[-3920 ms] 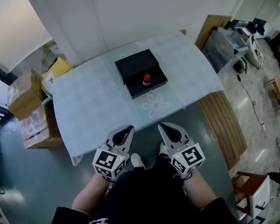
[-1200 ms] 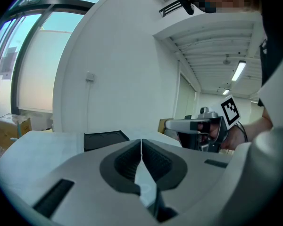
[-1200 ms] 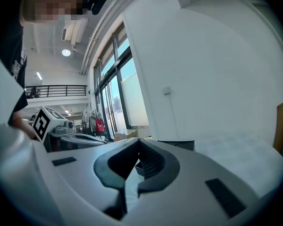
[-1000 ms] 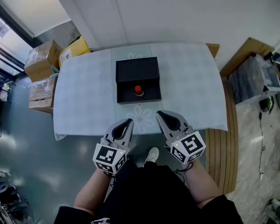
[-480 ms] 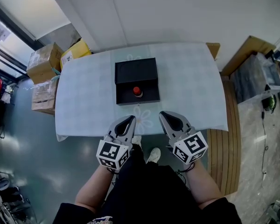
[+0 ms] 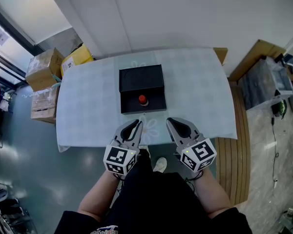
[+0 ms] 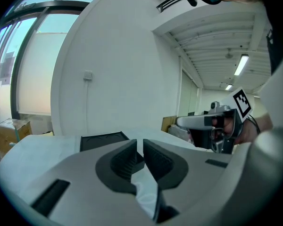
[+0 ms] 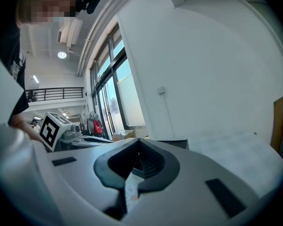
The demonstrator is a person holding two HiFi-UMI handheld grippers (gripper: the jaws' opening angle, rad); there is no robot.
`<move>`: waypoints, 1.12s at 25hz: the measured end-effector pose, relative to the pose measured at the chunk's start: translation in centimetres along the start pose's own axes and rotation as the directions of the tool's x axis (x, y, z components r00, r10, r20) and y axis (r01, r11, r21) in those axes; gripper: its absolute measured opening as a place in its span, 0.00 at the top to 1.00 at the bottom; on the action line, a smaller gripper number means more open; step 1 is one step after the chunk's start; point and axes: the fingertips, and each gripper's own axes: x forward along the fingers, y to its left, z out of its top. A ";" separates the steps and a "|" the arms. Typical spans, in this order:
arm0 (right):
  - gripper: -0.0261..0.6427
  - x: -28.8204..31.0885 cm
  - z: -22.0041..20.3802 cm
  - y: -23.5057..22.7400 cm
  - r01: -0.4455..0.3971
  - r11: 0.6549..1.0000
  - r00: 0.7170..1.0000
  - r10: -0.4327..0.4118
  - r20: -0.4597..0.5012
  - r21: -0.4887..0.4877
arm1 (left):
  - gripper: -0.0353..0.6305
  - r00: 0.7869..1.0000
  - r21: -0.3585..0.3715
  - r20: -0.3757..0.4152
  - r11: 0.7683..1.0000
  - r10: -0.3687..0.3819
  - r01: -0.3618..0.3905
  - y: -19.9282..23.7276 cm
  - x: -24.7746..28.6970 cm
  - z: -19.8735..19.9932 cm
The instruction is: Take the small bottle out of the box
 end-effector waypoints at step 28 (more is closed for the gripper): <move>0.93 7.3 -5.2 -6.3 0.135 0.986 0.982 -0.120 -0.148 0.097 | 0.64 1.000 0.149 0.015 0.989 -0.021 0.018 7.8 11.6 -4.9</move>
